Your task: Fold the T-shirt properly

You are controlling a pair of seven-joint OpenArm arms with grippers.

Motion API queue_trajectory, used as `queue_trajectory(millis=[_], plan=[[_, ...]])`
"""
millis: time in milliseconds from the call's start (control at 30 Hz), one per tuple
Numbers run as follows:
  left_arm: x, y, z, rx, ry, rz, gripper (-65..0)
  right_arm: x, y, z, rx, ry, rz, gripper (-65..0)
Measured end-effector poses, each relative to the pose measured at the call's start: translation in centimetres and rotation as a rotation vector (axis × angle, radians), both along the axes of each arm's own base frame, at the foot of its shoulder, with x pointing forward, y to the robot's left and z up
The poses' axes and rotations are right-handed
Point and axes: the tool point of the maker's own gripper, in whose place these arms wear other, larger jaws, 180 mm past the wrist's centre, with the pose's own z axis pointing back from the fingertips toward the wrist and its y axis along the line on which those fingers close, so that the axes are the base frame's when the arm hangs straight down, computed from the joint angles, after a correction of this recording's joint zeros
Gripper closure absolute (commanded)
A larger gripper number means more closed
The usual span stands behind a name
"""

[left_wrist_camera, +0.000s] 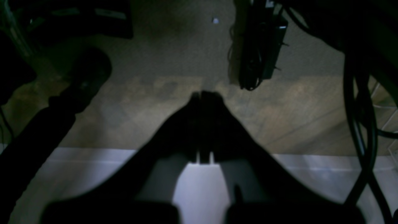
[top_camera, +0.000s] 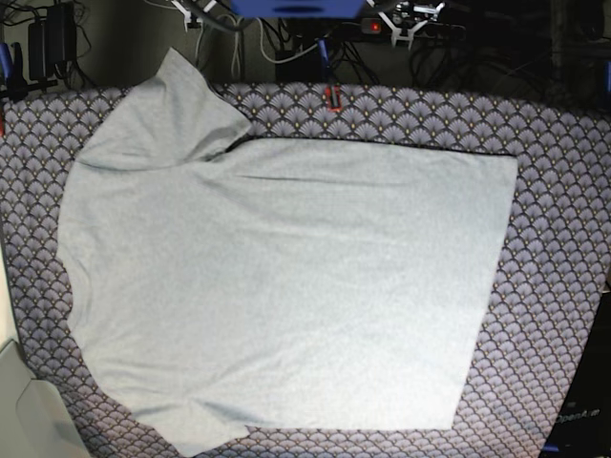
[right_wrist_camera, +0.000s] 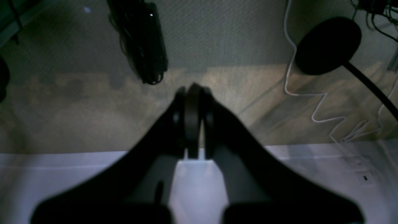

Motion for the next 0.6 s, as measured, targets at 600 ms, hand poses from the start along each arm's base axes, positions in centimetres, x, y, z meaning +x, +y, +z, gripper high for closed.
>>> queue_trajectory(millis=[600], plan=[[0.0, 0.0, 0.0, 0.0, 0.0, 0.0, -0.4, 1.2, -0.3, 0.1, -0.005, -0.014, 0.002, 0.0]])
